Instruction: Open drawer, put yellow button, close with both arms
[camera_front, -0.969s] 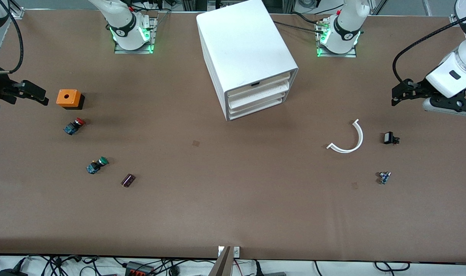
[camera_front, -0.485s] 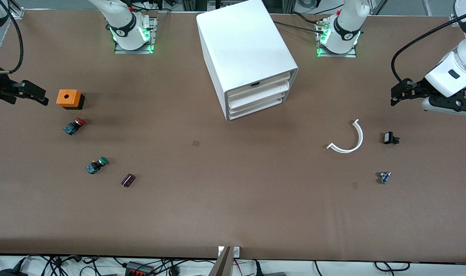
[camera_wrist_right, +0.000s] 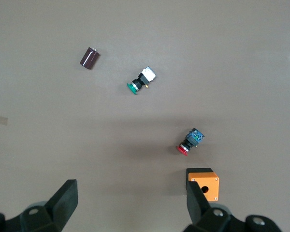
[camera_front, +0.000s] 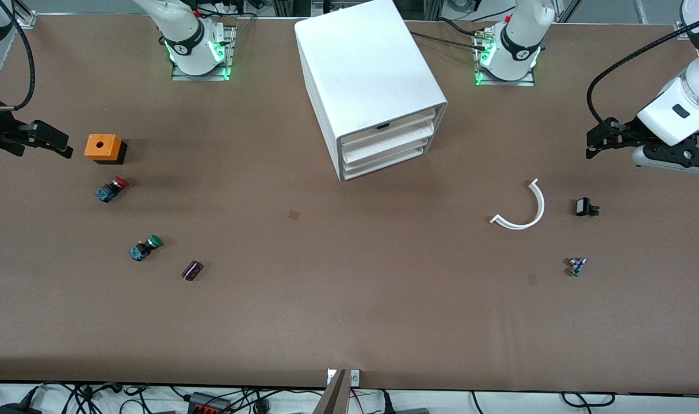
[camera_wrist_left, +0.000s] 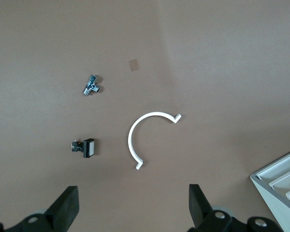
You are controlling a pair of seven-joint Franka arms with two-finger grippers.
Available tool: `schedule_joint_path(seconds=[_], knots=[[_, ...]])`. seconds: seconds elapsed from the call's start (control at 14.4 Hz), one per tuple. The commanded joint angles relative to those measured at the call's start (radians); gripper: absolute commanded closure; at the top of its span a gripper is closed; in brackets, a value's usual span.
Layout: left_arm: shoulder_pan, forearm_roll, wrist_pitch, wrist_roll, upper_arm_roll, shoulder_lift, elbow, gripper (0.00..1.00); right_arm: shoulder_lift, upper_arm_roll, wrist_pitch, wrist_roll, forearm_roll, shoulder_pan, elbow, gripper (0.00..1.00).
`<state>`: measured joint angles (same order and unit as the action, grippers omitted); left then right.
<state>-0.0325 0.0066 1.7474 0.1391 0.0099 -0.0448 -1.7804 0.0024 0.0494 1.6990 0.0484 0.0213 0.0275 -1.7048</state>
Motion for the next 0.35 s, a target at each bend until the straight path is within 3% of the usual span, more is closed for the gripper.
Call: schedule_joint_path(seconds=[0.0, 0.28], knots=[[-0.001, 0.013, -0.023, -0.006, -0.002, 0.0, 0.018, 0.0, -0.03, -0.002, 0.008, 0.002, 0.014, 0.002, -0.03, 0.0], [-0.001, 0.013, -0.025, -0.006, -0.002, 0.002, 0.018, 0.0, -0.03, -0.002, 0.011, 0.004, 0.014, 0.0, -0.03, 0.0]])
